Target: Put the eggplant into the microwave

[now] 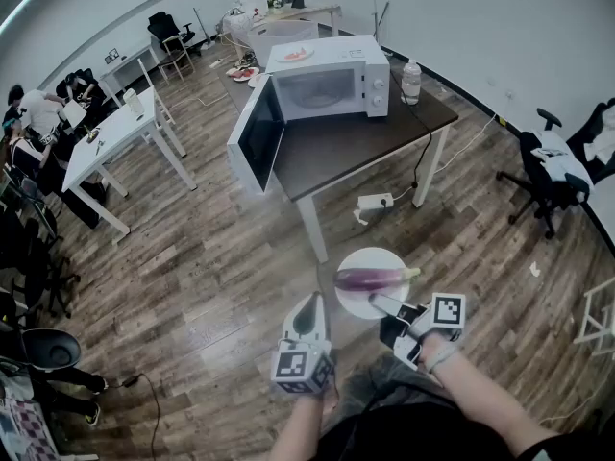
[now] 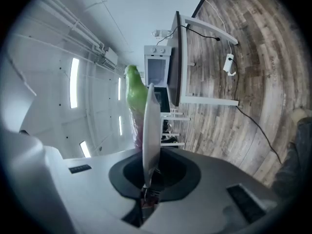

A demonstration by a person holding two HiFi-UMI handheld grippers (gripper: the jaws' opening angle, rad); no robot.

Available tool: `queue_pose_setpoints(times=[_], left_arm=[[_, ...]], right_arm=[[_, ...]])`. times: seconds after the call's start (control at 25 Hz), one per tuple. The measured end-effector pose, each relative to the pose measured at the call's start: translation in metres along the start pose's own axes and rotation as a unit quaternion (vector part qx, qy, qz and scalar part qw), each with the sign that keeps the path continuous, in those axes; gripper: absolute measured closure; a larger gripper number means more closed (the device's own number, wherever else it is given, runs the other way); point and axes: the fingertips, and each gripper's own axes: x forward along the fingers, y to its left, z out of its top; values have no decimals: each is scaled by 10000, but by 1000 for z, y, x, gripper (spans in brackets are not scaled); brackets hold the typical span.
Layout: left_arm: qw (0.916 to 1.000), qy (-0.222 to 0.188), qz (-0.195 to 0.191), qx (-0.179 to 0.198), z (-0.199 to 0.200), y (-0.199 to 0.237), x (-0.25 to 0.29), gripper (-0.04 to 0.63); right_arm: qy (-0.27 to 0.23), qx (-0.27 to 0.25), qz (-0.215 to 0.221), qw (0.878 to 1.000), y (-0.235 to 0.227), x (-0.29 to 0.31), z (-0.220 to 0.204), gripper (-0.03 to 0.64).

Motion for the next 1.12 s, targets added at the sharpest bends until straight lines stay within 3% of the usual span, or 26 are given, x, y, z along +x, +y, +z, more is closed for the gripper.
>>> queue_pose_setpoints(times=[0.52, 1.12], left_arm=[[9999, -3, -125, -48, -12, -1, 3, 604], [9999, -23, -109, 84, 8, 17, 76, 604]], right_arm=[[17, 13, -16, 10000, 2, 2, -2, 598], [120, 6, 223, 9997, 6, 44, 57, 595]])
